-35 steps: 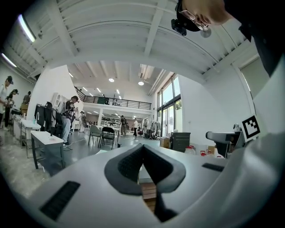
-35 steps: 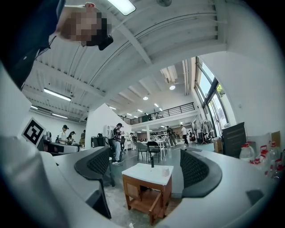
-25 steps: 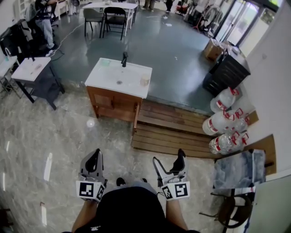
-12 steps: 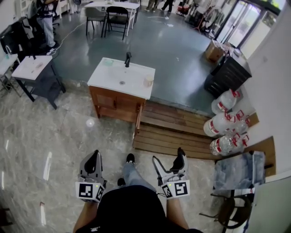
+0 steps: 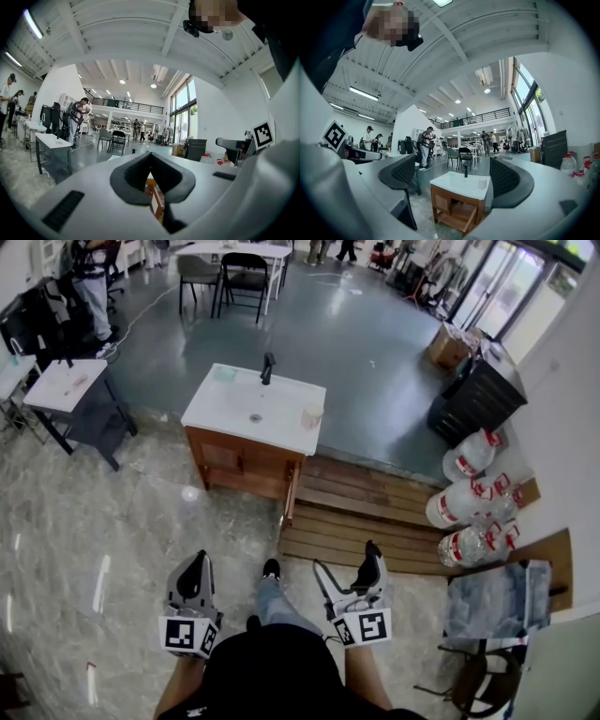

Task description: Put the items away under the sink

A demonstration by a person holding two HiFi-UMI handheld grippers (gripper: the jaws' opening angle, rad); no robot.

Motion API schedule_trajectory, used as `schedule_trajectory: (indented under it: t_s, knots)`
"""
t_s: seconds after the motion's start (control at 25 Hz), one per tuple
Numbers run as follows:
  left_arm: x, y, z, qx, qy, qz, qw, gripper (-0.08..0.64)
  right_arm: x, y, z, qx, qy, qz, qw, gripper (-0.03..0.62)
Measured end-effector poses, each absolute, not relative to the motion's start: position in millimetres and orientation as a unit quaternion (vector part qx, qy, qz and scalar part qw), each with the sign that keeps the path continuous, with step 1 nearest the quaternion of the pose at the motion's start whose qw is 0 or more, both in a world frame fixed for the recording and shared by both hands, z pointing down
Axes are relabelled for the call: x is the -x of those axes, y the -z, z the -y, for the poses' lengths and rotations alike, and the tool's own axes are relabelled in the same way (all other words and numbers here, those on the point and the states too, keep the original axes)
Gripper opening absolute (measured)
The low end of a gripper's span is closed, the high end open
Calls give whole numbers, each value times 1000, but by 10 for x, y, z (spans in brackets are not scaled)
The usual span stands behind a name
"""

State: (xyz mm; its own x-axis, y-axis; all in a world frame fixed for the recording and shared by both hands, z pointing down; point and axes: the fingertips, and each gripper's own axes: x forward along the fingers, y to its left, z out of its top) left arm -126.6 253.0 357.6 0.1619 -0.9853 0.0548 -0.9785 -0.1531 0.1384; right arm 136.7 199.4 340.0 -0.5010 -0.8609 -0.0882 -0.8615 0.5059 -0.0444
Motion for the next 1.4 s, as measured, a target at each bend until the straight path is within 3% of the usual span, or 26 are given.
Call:
schedule_trajectory:
  t_s: [1.0, 1.4]
  knots:
    - [1311, -3490, 146, -760, -29, 648, 47, 6, -1499, -3678, 431, 509, 31, -858, 57, 479]
    - [1212, -3902, 1108, -803, -49, 590, 64, 6, -1298, -4029, 1044, 538, 68, -839, 47, 477]
